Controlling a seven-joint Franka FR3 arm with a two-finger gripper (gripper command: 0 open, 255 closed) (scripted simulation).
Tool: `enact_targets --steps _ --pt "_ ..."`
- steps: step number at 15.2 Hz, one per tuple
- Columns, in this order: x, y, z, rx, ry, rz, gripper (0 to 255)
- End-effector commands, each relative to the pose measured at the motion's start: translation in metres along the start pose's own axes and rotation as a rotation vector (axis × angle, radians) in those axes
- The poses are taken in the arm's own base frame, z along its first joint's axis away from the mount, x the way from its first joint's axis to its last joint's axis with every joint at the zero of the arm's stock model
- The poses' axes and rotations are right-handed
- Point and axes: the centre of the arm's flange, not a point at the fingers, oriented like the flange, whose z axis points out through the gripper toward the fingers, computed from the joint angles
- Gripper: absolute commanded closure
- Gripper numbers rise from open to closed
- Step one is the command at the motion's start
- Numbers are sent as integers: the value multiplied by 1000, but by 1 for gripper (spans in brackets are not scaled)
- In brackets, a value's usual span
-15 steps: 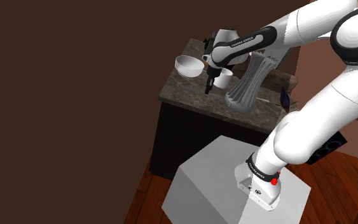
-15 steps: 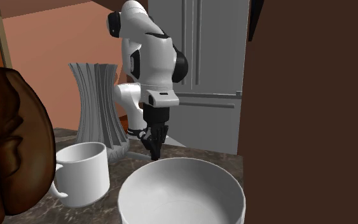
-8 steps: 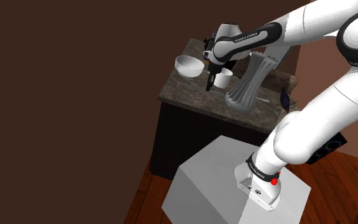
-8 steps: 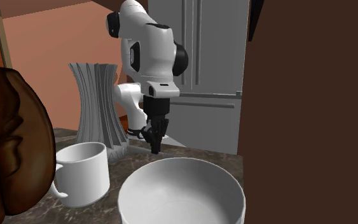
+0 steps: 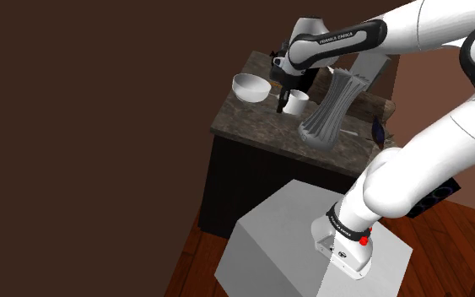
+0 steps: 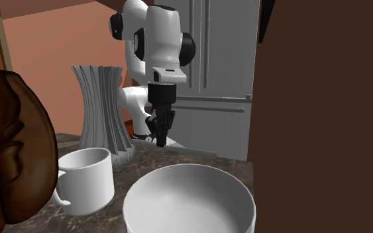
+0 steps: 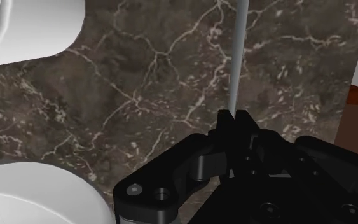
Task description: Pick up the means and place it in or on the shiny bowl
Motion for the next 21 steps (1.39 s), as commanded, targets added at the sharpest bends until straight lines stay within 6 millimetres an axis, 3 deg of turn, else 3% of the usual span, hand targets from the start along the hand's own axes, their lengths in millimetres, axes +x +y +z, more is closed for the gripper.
enact_targets --steps 1,19,21 --pt "0 0 -11 0 0 0 255" --pt "-5 0 -103 0 0 0 255" --pt "9 22 -106 0 0 0 255"
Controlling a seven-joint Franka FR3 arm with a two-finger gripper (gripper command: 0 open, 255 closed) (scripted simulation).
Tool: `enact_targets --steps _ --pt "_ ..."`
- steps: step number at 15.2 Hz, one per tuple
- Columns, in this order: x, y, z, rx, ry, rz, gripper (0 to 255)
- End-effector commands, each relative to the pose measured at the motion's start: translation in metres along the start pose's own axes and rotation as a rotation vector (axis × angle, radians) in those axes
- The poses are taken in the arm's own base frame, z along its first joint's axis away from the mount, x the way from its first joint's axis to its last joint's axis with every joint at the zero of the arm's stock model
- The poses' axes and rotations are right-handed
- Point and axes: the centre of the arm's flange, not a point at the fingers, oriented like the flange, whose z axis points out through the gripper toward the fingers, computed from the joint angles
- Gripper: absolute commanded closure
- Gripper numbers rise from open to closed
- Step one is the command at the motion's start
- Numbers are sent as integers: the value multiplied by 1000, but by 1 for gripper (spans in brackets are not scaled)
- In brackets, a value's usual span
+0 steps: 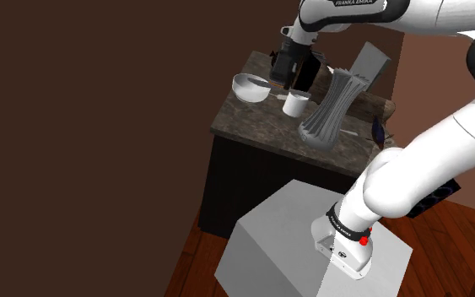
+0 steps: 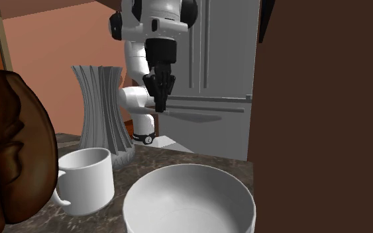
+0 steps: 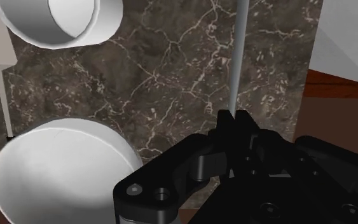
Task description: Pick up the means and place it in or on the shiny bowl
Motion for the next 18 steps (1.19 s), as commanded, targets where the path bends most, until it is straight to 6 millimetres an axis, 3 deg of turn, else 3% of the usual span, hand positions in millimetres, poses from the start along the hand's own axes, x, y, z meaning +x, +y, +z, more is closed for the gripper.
enact_targets --steps 1,15,18 --pt "15 20 -5 0 -1 -1 255" --pt "118 176 -30 0 -1 -1 255" --pt "119 176 -14 0 -1 -1 255"
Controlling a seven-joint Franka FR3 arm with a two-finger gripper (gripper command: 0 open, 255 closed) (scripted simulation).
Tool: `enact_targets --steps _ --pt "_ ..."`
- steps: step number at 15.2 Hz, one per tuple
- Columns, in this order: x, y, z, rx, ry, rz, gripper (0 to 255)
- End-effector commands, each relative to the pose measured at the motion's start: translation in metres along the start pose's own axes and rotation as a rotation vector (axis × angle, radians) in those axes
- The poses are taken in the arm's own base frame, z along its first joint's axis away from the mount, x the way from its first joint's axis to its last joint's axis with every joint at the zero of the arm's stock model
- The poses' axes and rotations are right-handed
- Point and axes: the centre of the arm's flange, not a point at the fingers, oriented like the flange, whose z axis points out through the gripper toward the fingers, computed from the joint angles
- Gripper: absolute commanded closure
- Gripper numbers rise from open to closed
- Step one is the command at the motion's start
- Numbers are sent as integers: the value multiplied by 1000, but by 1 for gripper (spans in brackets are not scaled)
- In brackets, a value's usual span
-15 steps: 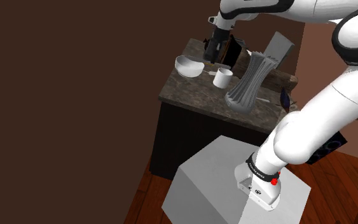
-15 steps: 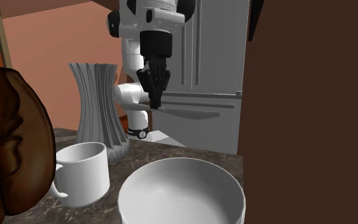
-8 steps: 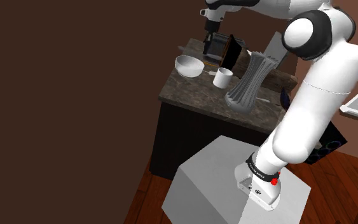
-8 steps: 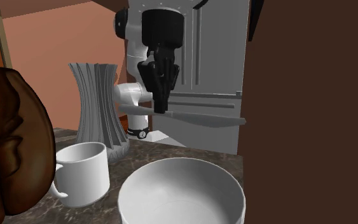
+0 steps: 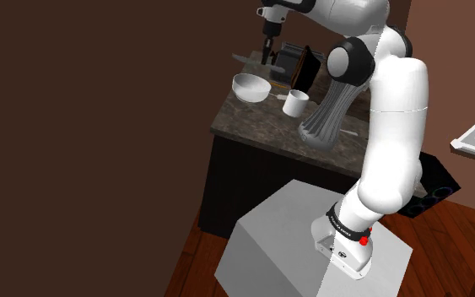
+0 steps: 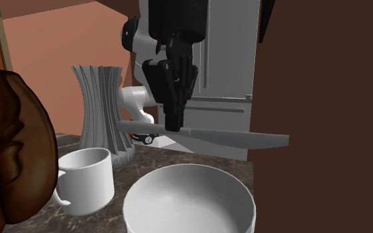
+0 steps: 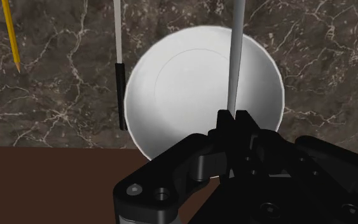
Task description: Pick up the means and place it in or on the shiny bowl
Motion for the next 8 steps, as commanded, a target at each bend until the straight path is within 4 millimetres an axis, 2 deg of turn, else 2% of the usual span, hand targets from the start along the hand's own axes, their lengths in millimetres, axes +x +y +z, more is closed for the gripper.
enact_targets --steps 1,8 --pt "3 2 10 0 1 -1 255" --pt "4 2 47 0 1 -1 255"
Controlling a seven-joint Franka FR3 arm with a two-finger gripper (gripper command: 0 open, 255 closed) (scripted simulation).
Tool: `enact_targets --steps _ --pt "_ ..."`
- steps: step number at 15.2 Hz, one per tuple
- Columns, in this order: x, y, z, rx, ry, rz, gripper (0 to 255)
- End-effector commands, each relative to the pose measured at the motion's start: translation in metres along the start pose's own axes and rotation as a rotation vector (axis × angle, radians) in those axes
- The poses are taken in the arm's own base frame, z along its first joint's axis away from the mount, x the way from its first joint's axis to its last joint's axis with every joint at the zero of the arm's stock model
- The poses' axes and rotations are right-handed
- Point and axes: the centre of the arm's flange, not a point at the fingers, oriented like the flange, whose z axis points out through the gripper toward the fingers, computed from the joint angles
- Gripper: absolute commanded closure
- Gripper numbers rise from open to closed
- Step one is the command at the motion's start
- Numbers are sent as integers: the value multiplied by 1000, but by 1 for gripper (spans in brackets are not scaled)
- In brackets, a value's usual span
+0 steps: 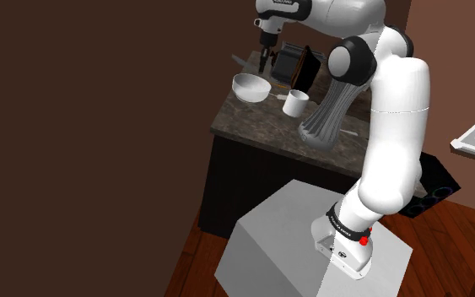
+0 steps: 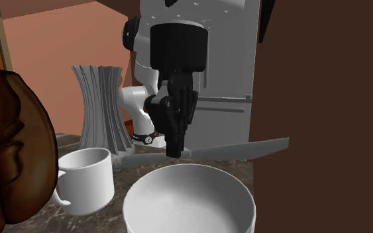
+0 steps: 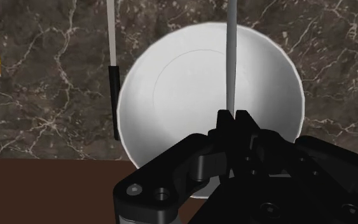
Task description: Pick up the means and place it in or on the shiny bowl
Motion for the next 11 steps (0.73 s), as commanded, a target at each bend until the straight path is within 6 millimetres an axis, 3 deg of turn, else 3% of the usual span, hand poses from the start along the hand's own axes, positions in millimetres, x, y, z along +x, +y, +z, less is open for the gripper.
enact_targets --steps 1,7,11 --pt "1 0 12 -1 1 0 255" --pt "3 0 42 -1 1 0 255" --pt "3 0 42 -1 1 0 255"
